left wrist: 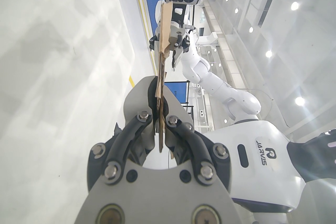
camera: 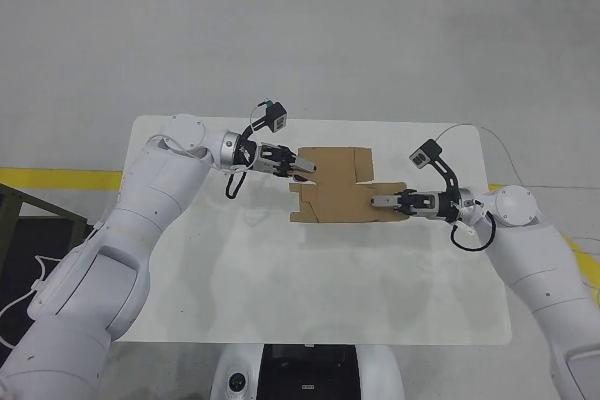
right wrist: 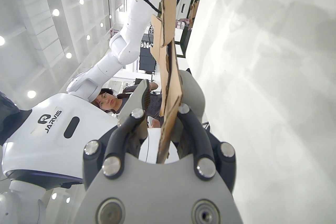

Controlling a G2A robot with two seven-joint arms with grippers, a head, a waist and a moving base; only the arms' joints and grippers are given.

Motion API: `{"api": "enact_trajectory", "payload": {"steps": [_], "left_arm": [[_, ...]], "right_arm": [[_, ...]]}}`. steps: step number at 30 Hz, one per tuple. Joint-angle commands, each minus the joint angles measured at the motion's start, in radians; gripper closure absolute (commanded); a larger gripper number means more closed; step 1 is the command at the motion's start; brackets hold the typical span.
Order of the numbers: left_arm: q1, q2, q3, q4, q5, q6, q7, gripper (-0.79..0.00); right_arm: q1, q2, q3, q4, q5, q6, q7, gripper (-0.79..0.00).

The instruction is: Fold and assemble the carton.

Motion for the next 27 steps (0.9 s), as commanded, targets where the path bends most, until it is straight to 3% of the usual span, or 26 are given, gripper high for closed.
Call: {"api": "enact_trajectory", "payload": {"steps": [1, 3, 7, 8, 9, 10, 11, 12, 27], "left_arm": [[-0.002, 0.000, 0.003, 0.004, 0.001, -0.001, 0.001, 0.000], [-0.004, -0.001, 0.004, 0.005, 0.000, -0.002, 0.002, 0.000], [-0.008, -0.001, 0.009, 0.009, 0.000, -0.004, 0.004, 0.000], [-0.009, -0.001, 0.010, 0.010, 0.001, -0.004, 0.004, -0.009], [-0.010, -0.001, 0.011, 0.010, 0.001, -0.005, 0.005, -0.071], [-0.010, -0.001, 0.012, 0.011, 0.001, -0.006, 0.006, -0.182], [-0.011, -0.001, 0.012, 0.011, 0.001, -0.006, 0.006, -0.431], [-0.012, -0.001, 0.013, 0.013, 0.003, -0.008, 0.008, -0.785], [0.014, 0.009, -0.024, 0.003, -0.093, -0.002, 0.002, -0.785]], "right_arm": [[0.002, 0.000, -0.005, 0.002, 0.001, 0.000, 0.000, -0.043], [0.004, 0.001, -0.009, 0.005, 0.001, 0.000, 0.000, -0.003], [0.012, 0.001, -0.020, 0.011, -0.001, 0.000, 0.000, 0.000], [0.013, 0.001, -0.022, 0.012, 0.000, 0.000, 0.000, 0.000], [0.015, 0.001, -0.025, 0.013, 0.001, 0.001, 0.001, 0.000], [0.016, 0.001, -0.027, 0.014, 0.002, 0.001, 0.001, 0.000], [0.017, 0.001, -0.028, 0.016, 0.001, 0.001, 0.001, 0.000], [0.018, 0.001, -0.030, 0.020, 0.002, 0.001, 0.001, 0.000], [0.037, -0.004, -0.044, 0.093, 0.025, 0.002, 0.002, 0.000]]}}
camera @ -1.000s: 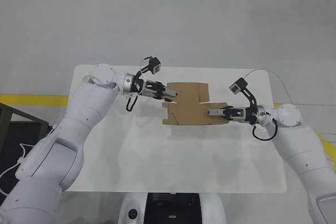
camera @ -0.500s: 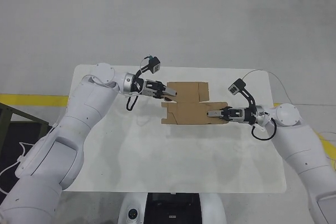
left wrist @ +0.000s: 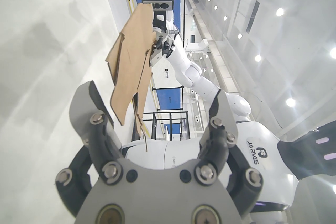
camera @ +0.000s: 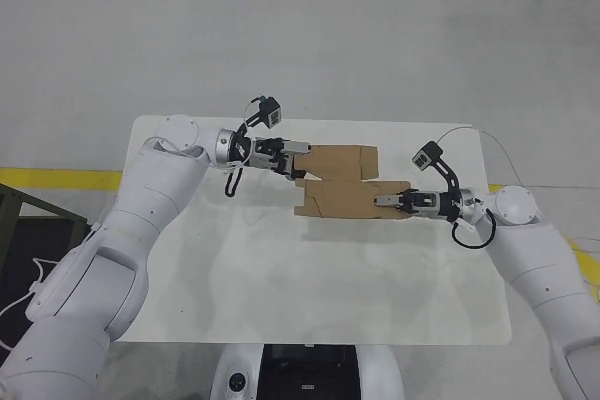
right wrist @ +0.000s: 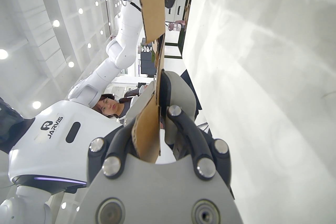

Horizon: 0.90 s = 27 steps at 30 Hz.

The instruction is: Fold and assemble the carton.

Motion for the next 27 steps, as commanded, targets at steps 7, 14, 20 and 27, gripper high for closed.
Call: {"api": "enact_trajectory", "payload": {"steps": [7, 14, 20, 27], "left_arm": [[0.014, 0.002, -0.024, -0.016, -0.043, 0.010, -0.010, -0.785], [0.018, 0.005, -0.040, -0.050, -0.048, 0.024, -0.024, -0.785], [0.021, 0.006, -0.050, -0.079, -0.048, 0.025, -0.025, -0.785], [0.017, -0.002, -0.040, -0.085, -0.031, 0.013, -0.013, -0.785]], "right_arm": [[0.001, -0.002, -0.008, 0.007, -0.011, -0.004, -0.004, 0.000], [0.004, -0.006, -0.015, 0.031, -0.013, -0.008, -0.008, 0.000], [0.006, -0.009, -0.024, 0.033, -0.020, -0.007, -0.007, 0.000], [0.007, -0.012, -0.027, 0.023, -0.015, -0.007, -0.008, 0.000]]}}
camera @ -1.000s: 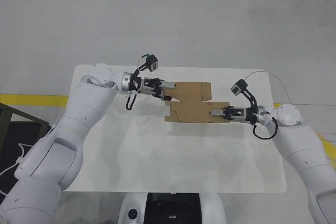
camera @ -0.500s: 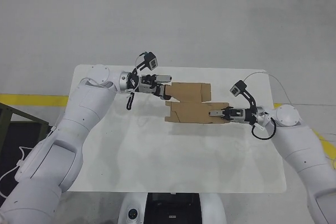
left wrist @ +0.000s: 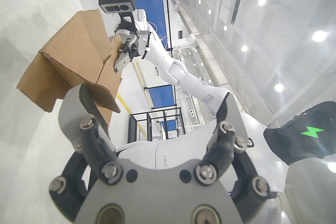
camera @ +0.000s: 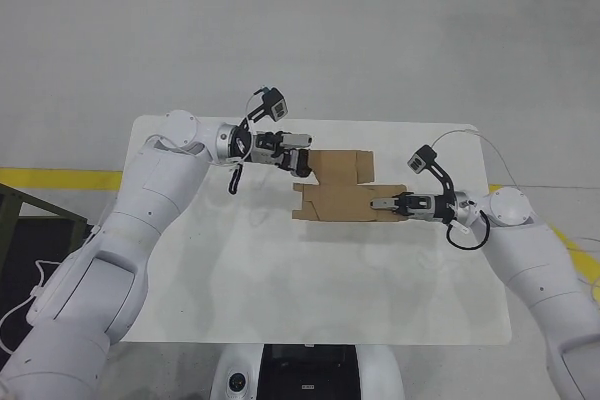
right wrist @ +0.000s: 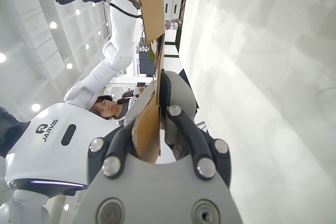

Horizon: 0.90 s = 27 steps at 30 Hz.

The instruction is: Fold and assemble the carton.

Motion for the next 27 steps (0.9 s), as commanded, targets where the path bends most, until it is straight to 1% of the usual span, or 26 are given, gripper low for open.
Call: {"api": "enact_trajectory", "payload": {"steps": [1, 10, 17, 18, 21, 22, 24, 27], "left_arm": [[-0.003, -0.003, 0.005, 0.005, 0.004, -0.002, 0.002, -0.785], [-0.022, -0.012, 0.021, 0.048, 0.057, -0.032, 0.032, -0.785], [-0.030, -0.014, 0.029, 0.062, 0.094, -0.050, 0.050, -0.779], [-0.031, -0.015, 0.031, 0.063, 0.097, -0.052, 0.052, -0.739], [-0.034, -0.016, 0.036, 0.069, 0.111, -0.055, 0.055, -0.662], [-0.035, -0.017, 0.037, 0.075, 0.115, -0.057, 0.057, -0.603], [-0.038, -0.019, 0.041, 0.085, 0.122, -0.059, 0.059, -0.539], [-0.044, -0.022, 0.046, 0.103, 0.130, -0.056, 0.057, -0.422]], "right_arm": [[-0.001, 0.000, 0.001, -0.002, 0.001, 0.000, 0.000, 0.000], [-0.002, 0.001, 0.002, -0.009, -0.004, 0.001, 0.001, 0.000], [0.001, 0.000, 0.000, -0.011, -0.012, 0.000, 0.000, 0.000], [0.001, 0.000, 0.000, -0.011, -0.013, 0.000, 0.000, 0.000], [0.000, 0.001, 0.001, -0.011, -0.012, -0.001, -0.001, 0.000], [0.000, 0.001, 0.002, -0.012, -0.012, -0.001, -0.001, 0.000], [-0.001, 0.002, 0.003, -0.011, -0.014, -0.001, -0.001, 0.000], [-0.002, 0.003, 0.005, -0.013, -0.014, 0.000, -0.001, 0.000]]}}
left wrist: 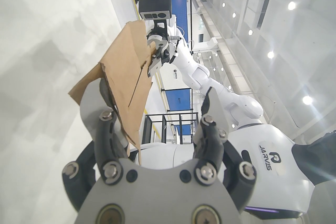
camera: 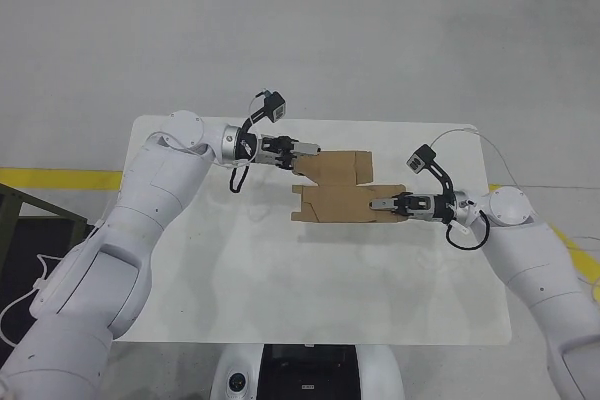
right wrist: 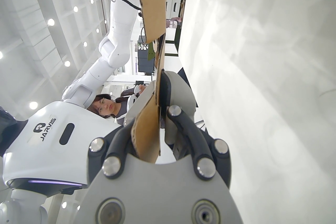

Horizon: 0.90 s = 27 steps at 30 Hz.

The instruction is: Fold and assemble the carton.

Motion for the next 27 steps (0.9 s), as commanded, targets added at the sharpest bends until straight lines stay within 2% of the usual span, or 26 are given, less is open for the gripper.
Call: {"api": "enact_trajectory", "payload": {"steps": [1, 12, 27], "left_arm": [[-0.003, -0.002, 0.003, 0.010, 0.006, 0.002, -0.002, -0.391], [-0.028, -0.019, 0.025, 0.071, 0.043, 0.020, -0.020, -0.286], [-0.042, -0.037, 0.036, 0.106, 0.058, 0.029, -0.029, -0.194]], "right_arm": [[-0.001, 0.000, 0.001, 0.000, 0.001, 0.000, 0.000, 0.000], [0.005, 0.001, -0.001, 0.001, -0.009, 0.001, 0.001, 0.000], [0.009, 0.002, 0.003, -0.002, -0.010, 0.000, 0.000, 0.000]]}}
